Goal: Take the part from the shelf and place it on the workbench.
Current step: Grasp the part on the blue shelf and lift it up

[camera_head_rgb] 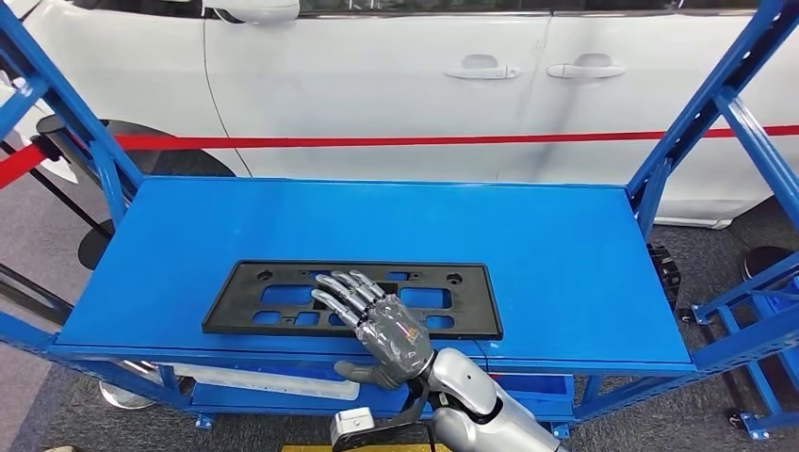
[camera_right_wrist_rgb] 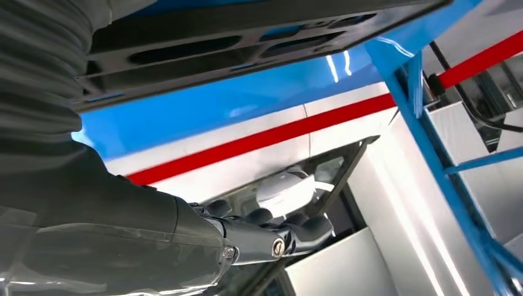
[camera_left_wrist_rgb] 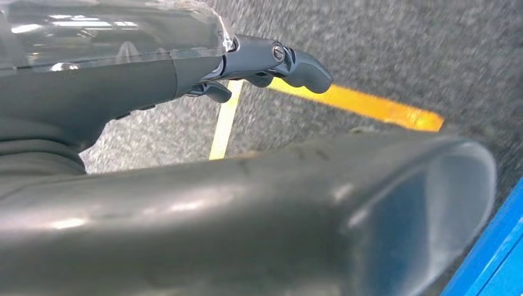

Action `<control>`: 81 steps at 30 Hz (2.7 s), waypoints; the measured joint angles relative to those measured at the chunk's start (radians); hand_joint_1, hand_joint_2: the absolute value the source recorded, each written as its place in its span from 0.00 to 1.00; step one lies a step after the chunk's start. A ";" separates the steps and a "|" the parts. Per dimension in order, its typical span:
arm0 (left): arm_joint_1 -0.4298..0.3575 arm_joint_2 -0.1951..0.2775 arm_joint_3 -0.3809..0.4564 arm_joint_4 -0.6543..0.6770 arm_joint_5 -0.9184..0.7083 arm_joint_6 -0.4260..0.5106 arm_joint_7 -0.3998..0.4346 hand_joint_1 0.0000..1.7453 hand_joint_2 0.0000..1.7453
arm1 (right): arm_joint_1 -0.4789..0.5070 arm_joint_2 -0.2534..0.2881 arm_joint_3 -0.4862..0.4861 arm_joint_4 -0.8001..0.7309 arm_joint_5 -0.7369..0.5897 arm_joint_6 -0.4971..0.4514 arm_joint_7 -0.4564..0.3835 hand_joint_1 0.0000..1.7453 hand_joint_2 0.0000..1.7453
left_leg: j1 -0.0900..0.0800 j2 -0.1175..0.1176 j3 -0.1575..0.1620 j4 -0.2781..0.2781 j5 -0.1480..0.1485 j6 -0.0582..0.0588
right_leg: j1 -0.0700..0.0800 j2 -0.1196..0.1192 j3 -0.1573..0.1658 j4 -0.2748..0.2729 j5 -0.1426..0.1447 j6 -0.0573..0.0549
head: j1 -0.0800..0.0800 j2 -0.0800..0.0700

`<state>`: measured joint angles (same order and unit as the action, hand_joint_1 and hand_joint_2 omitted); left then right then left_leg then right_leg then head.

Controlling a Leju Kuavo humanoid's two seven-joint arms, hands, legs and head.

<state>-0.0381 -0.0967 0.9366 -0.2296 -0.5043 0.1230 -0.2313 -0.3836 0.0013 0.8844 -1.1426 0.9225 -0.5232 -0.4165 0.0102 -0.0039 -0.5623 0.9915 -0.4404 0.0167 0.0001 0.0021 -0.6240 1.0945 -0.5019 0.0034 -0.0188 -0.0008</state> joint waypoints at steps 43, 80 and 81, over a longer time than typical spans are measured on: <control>-0.004 0.004 0.015 0.000 -0.052 0.000 0.002 0.00 0.00 | -0.143 0.251 0.170 0.266 0.401 -0.067 0.270 0.00 1.00 | -0.002 -0.001 -0.007 0.017 -0.012 -0.034 | -0.002 0.001 0.031 -0.068 0.045 -0.024 | 0.000 0.000; -0.012 0.014 0.018 0.000 -0.120 -0.021 0.003 0.00 0.00 | -0.247 0.321 0.135 0.565 0.568 -0.032 0.455 0.00 1.00 | 0.007 -0.001 -0.134 0.287 -0.133 -0.058 | -0.003 -0.002 0.036 -0.086 0.057 -0.043 | -0.004 0.000; -0.011 0.014 0.018 0.000 -0.122 -0.021 0.003 0.00 0.00 | -0.247 0.321 0.133 0.573 0.574 -0.033 0.461 0.00 1.00 | 0.008 0.000 -0.133 0.281 -0.117 -0.060 | -0.004 -0.002 0.036 -0.085 0.057 -0.043 | -0.004 0.000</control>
<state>-0.0493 -0.0823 0.9550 -0.2293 -0.6268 0.1020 -0.2285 -0.6309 0.3220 1.0179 -0.5700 1.4964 -0.5561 0.0445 0.0182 -0.0044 -0.6953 1.2730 -0.5577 -0.0430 -0.0034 0.0004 -0.5881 1.0095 -0.4450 -0.0396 -0.0225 -0.0008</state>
